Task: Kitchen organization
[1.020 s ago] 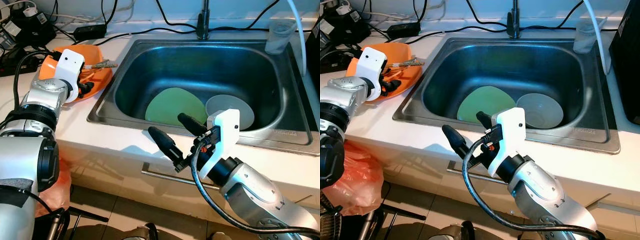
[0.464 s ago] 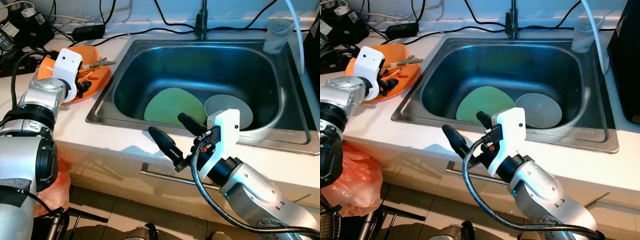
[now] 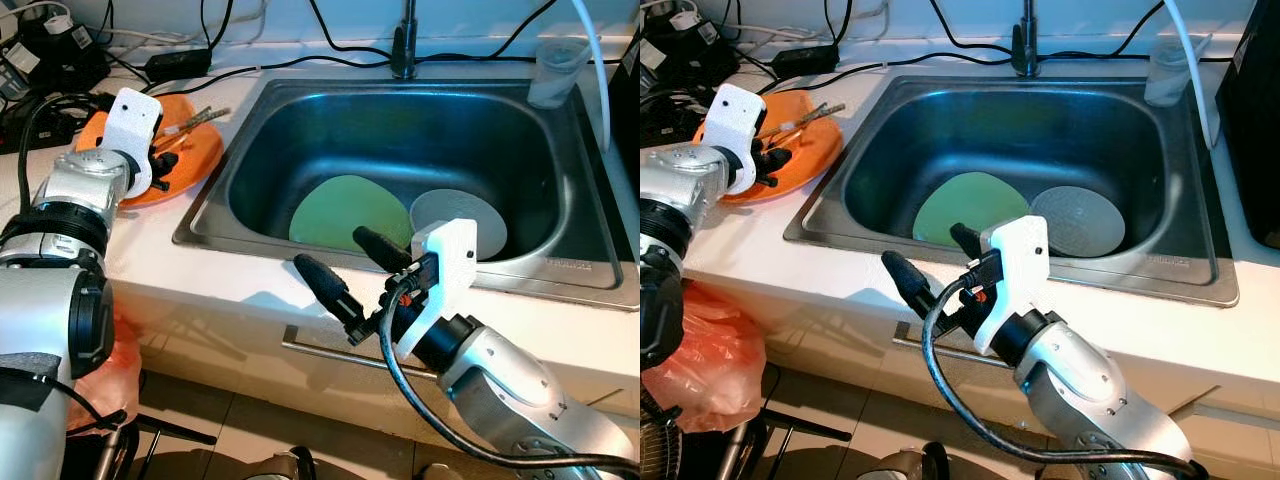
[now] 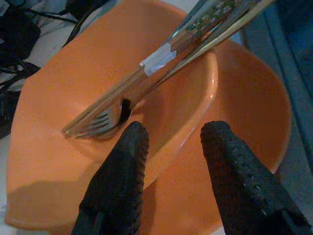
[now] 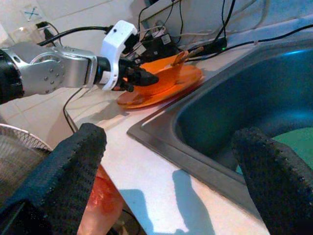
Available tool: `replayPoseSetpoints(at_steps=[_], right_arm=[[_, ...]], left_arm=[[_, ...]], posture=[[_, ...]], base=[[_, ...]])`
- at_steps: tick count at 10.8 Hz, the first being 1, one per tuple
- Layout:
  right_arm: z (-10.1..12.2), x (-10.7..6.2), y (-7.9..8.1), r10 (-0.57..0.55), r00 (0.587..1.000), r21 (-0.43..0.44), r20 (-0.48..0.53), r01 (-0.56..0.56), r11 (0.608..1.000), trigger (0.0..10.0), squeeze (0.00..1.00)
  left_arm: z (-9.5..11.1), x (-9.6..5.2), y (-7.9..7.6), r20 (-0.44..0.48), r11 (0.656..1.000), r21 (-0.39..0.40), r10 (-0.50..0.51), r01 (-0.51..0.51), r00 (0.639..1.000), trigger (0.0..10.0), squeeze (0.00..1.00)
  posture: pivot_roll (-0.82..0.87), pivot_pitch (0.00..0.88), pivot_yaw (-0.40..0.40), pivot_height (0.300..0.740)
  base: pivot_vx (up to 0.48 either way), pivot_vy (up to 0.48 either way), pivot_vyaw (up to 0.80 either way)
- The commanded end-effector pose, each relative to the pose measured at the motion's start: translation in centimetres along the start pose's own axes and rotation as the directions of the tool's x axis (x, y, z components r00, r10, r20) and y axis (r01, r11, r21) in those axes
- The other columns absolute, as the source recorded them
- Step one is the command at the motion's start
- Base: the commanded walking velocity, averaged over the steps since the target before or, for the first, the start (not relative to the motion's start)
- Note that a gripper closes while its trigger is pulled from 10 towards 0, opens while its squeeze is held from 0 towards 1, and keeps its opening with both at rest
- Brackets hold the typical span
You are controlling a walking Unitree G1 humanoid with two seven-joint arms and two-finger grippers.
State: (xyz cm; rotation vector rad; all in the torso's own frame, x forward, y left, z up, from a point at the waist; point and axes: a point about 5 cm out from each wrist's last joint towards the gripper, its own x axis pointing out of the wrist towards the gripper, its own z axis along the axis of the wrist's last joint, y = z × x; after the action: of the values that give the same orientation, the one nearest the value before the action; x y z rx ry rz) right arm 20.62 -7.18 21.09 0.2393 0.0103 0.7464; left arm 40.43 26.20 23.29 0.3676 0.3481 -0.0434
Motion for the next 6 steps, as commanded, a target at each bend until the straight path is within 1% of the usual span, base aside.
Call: replayPoseSetpoints(at_steps=[1,2,4,5,6], right_arm=[[-0.3,0.1,0.1,0.002,1.000,0.008,-0.004,-0.002,1.000,10.0,0.00],[-0.3,0.1,0.1,0.002,1.000,0.008,-0.003,-0.002,1.000,10.0,0.00],[-0.3,0.2,0.1,0.004,1.000,0.008,-0.003,-0.004,1.000,10.0,0.00],[-0.3,0.2,0.1,0.005,1.000,0.008,-0.003,-0.005,1.000,10.0,0.00],[-0.3,0.2,0.1,0.006,1.000,0.008,-0.003,-0.006,1.000,10.0,0.00]], left_arm=[[1.2,-0.5,1.0,0.022,1.000,0.000,-0.009,0.009,1.000,9.6,0.00],[1.6,-0.6,1.0,0.031,1.000,-0.001,-0.014,0.014,0.999,10.0,0.00],[2.3,-0.6,0.5,0.050,0.999,0.005,-0.053,0.053,0.997,9.6,0.00],[2.6,-0.5,0.4,0.055,0.998,0.008,-0.066,0.066,0.996,9.7,0.00],[2.9,-0.5,0.0,0.060,0.995,0.017,-0.097,0.096,0.993,10.0,0.00]], posture=[[-0.12,0.110,0.182,0.740],[-0.12,0.110,0.182,0.740],[-0.12,0.110,0.182,0.740],[-0.12,0.110,0.182,0.740],[-0.12,0.109,0.181,0.740]], base=[[0.000,0.000,0.00],[0.000,0.000,0.00],[0.000,0.000,0.00],[0.000,0.000,0.00],[0.000,0.000,0.00]])
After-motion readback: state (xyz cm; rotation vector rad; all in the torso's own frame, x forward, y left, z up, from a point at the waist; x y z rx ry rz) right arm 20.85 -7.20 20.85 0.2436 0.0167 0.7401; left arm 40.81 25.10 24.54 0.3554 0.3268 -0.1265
